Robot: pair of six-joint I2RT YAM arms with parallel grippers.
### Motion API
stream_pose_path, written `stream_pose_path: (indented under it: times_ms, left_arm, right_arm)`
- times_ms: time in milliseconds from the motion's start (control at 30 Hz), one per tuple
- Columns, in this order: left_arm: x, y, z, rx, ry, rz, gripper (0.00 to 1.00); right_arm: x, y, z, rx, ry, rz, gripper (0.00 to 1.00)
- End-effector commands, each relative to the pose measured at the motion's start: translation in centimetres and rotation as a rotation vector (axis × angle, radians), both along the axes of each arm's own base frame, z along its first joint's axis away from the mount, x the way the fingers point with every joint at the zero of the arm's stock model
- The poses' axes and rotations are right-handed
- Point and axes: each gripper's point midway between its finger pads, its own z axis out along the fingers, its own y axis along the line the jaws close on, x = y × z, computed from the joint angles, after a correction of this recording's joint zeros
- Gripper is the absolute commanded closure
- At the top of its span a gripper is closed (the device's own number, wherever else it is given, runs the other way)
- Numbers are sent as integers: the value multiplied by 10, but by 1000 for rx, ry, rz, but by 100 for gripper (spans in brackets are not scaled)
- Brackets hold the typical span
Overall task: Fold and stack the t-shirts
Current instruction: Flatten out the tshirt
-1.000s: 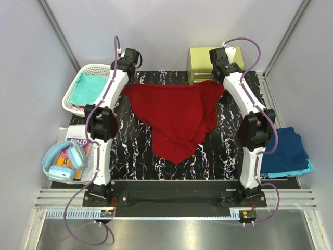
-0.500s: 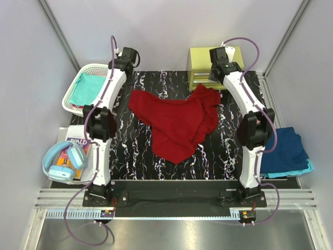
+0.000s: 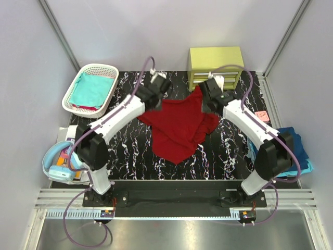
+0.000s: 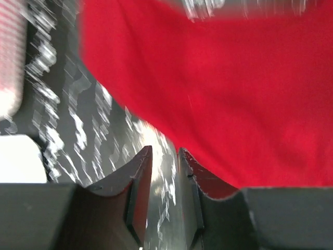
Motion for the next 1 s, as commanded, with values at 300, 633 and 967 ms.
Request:
stream_pose_path:
  times_ms: [300,633,967]
  left_arm:
    - [-46,32,-35,3,-12,21,67]
    - [-52,45,-55,-39,47,43,67]
    - [-61,47,-63,-46,67,41,67]
  right_arm:
    - [-96,-9,-93,111,214,-39,50]
    - [-127,45,-139,99,310,69,51]
    - [-100,66,-145,70,287,95,51]
